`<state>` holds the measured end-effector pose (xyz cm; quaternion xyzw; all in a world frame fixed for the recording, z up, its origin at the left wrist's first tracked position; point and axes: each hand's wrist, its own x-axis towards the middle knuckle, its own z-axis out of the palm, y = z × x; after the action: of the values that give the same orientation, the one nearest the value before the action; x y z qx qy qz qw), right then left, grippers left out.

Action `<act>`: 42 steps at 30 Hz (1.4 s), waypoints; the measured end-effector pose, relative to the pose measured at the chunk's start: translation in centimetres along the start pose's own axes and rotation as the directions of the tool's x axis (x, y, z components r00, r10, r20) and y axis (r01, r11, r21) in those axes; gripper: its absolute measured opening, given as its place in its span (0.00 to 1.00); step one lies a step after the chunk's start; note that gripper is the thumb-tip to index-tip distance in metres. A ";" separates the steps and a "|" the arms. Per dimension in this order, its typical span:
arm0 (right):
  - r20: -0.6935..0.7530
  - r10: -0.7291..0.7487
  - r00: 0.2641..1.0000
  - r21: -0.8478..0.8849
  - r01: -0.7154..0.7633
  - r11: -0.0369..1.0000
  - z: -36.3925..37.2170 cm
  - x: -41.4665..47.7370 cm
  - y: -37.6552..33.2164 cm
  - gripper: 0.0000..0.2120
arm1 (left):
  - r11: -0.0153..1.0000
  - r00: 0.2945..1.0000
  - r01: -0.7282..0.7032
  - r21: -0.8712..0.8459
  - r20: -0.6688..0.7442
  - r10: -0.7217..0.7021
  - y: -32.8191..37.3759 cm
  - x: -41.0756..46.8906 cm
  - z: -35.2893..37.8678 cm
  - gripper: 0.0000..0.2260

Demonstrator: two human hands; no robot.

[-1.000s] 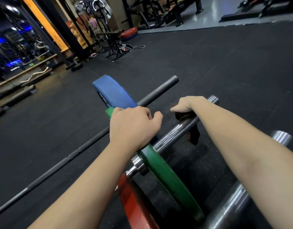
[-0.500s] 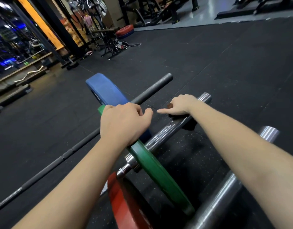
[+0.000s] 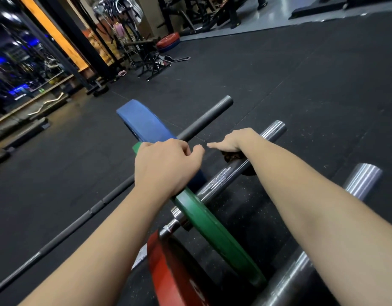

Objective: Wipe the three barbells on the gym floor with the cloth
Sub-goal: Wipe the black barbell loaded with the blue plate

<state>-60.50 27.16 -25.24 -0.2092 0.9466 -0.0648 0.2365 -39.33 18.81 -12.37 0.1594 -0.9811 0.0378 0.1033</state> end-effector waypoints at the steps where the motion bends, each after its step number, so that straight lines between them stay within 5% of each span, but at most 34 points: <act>1: -0.006 -0.013 1.000 -0.040 0.013 0.999 0.3 0.2 -0.3 0.53 | 1.000 1.000 -0.002 -0.004 -0.003 0.002 0.0 0.0 0.0 0.24; 4: -0.011 -0.074 0.997 -0.073 0.073 0.995 1.0 0.0 -1.4 0.50 | 1.000 1.000 -0.003 -0.007 -0.006 0.003 0.0 0.1 0.0 0.23; 10: -0.012 -0.261 0.965 -0.043 0.261 0.964 2.8 -1.9 -4.7 0.20 | 1.000 1.000 0.006 -0.031 -0.013 -0.006 -0.1 0.3 0.1 0.22; 20: -0.186 -0.187 0.965 0.014 0.193 0.981 1.8 -1.8 -1.3 0.29 | 0.997 1.000 0.000 -0.071 -0.031 -0.002 -0.2 0.3 0.3 0.24; 26: -0.320 -0.220 0.921 -0.033 0.221 0.975 3.0 -2.2 -1.1 0.25 | 0.993 0.999 0.018 -0.120 -0.031 -0.022 -0.3 0.3 0.3 0.26; 31: -0.279 -0.321 0.905 -0.091 0.308 0.947 3.9 -3.0 -2.6 0.20 | 0.992 0.999 0.011 -0.126 -0.029 -0.015 -0.2 0.3 0.4 0.26; 38: -0.181 -0.483 0.857 -0.039 0.484 0.874 5.7 -3.6 -6.0 0.43 | 0.992 0.999 0.034 -0.120 -0.024 -0.037 -0.4 0.3 0.5 0.26; 42: -0.231 -0.474 0.849 -0.028 0.482 0.876 6.0 -4.6 -6.2 0.27 | 0.992 0.999 0.039 -0.119 -0.007 -0.040 -0.4 0.5 0.6 0.27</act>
<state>-51.73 23.40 -27.20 -0.4252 0.8847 -0.1601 0.1046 -39.77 18.27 -12.81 0.1721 -0.9777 -0.0218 0.1180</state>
